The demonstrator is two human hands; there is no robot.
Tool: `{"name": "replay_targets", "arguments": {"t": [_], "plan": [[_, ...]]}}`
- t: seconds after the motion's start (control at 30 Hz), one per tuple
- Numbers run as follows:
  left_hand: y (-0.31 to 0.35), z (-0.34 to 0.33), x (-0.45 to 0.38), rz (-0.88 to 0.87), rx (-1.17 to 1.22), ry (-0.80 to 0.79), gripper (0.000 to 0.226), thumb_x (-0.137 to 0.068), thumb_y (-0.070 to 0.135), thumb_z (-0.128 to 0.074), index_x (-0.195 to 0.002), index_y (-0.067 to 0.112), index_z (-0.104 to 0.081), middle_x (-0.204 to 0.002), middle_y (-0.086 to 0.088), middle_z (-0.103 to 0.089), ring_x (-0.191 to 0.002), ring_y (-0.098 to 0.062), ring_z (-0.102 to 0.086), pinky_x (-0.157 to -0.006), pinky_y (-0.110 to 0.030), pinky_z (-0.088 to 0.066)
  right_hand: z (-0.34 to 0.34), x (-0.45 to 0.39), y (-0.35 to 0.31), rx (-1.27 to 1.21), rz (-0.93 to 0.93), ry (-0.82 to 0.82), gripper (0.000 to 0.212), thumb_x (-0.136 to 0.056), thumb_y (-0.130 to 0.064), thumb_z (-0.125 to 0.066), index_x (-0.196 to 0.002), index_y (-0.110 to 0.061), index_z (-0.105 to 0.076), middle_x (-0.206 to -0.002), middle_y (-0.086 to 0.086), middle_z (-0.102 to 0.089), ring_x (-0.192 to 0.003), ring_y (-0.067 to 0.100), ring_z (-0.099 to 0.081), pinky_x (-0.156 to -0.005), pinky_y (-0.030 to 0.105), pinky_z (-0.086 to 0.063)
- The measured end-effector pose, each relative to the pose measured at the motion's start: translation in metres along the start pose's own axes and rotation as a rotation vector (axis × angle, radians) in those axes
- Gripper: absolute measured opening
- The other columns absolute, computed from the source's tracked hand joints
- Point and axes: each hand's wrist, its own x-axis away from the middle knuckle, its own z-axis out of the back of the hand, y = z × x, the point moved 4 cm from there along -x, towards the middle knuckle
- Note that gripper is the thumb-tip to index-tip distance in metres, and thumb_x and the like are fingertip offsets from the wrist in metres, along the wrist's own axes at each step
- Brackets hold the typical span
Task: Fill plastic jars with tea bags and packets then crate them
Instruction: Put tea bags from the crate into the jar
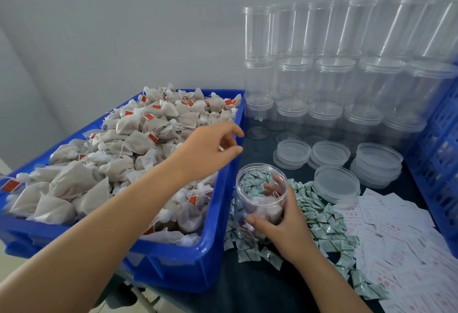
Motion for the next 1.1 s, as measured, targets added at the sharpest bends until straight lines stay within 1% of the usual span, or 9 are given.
{"name": "replay_targets", "arguments": {"t": [0.1, 0.23, 0.4, 0.47, 0.53, 0.6, 0.73, 0.93, 1.1], "plan": [[-0.023, 0.013, 0.0, 0.075, -0.087, 0.076, 0.019, -0.09, 0.019, -0.061, -0.109, 0.024, -0.059, -0.082, 0.018, -0.06, -0.077, 0.001, -0.06, -0.068, -0.008, -0.046, 0.0, 0.001, -0.001, 0.012, 0.003, 0.001, 0.091, -0.048, -0.062, -0.085, -0.124, -0.067, -0.035, -0.117, -0.042, -0.051, -0.111, -0.014, -0.055, -0.082, 0.008, -0.05], [-0.057, 0.015, 0.005, 0.191, -0.213, 0.074, 0.024, -0.089, 0.021, -0.061, -0.114, 0.022, -0.059, -0.087, 0.014, -0.06, -0.081, -0.002, -0.058, -0.072, -0.016, -0.047, 0.0, 0.001, -0.003, 0.024, 0.013, 0.01, 0.088, -0.047, -0.065, -0.084, -0.117, -0.076, -0.033, -0.117, -0.042, -0.051, -0.111, -0.015, -0.054, -0.081, 0.009, -0.05], [-0.087, 0.0, 0.012, 0.316, -0.383, -0.103, 0.037, -0.086, 0.023, -0.065, -0.121, 0.019, -0.056, -0.118, 0.0, -0.06, -0.102, -0.015, -0.056, -0.087, -0.03, -0.048, 0.0, 0.001, -0.004, 0.02, 0.023, 0.014, 0.084, -0.047, -0.061, -0.085, -0.112, -0.082, -0.035, -0.115, -0.042, -0.052, -0.11, -0.017, -0.054, -0.079, 0.007, -0.05], [-0.096, -0.007, 0.014, 0.353, -0.44, -0.219, 0.046, -0.086, 0.018, -0.063, -0.13, 0.019, -0.052, -0.131, -0.003, -0.053, -0.115, -0.02, -0.052, -0.094, -0.032, -0.044, 0.0, 0.001, -0.004, 0.013, 0.029, 0.011, 0.085, -0.047, -0.059, -0.085, -0.115, -0.077, -0.037, -0.115, -0.042, -0.053, -0.11, -0.017, -0.054, -0.078, 0.005, -0.049], [-0.102, -0.013, 0.016, 0.379, -0.503, -0.312, 0.051, -0.086, 0.011, -0.058, -0.135, 0.019, -0.048, -0.137, -0.006, -0.047, -0.122, -0.023, -0.048, -0.094, -0.032, -0.041, 0.0, 0.001, -0.003, 0.009, 0.036, 0.01, 0.088, -0.048, -0.058, -0.085, -0.122, -0.067, -0.037, -0.115, -0.04, -0.054, -0.109, -0.016, -0.055, -0.076, 0.004, -0.048], [-0.107, -0.018, 0.018, 0.382, -0.557, -0.373, 0.052, -0.087, 0.005, -0.054, -0.136, 0.021, -0.048, -0.137, -0.007, -0.048, -0.121, -0.024, -0.049, -0.094, -0.033, -0.042, 0.0, 0.001, -0.003, 0.011, 0.04, 0.012, 0.088, -0.048, -0.058, -0.084, -0.123, -0.064, -0.038, -0.115, -0.039, -0.054, -0.108, -0.016, -0.055, -0.075, 0.003, -0.048], [-0.113, -0.025, 0.019, 0.395, -0.618, -0.466, 0.048, -0.086, 0.002, -0.052, -0.13, 0.02, -0.056, -0.127, -0.007, -0.057, -0.112, -0.023, -0.055, -0.089, -0.032, -0.047, 0.0, 0.001, -0.004, 0.031, 0.041, 0.021, 0.08, -0.048, -0.059, -0.084, -0.11, -0.08, -0.038, -0.113, -0.042, -0.054, -0.106, -0.019, -0.055, -0.074, 0.001, -0.047], [-0.117, -0.031, 0.018, 0.357, -0.718, -0.511, 0.05, -0.089, 0.005, -0.053, -0.136, 0.022, -0.051, -0.135, -0.007, -0.044, -0.12, -0.028, -0.047, -0.099, -0.038, -0.044, 0.0, 0.001, -0.003, 0.029, 0.049, 0.018, 0.081, -0.048, -0.06, -0.085, -0.11, -0.081, -0.037, -0.115, -0.041, -0.054, -0.106, -0.018, -0.056, -0.073, 0.002, -0.048], [-0.117, -0.029, 0.016, 0.392, -0.767, -0.483, 0.04, -0.088, 0.005, -0.054, -0.126, 0.017, -0.057, -0.126, -0.009, -0.051, -0.113, -0.029, -0.053, -0.094, -0.041, -0.048, 0.001, 0.001, -0.004, 0.041, 0.045, 0.021, 0.081, -0.049, -0.06, -0.084, -0.11, -0.082, -0.036, -0.117, -0.042, -0.052, -0.108, -0.019, -0.054, -0.074, 0.002, -0.047]]}}
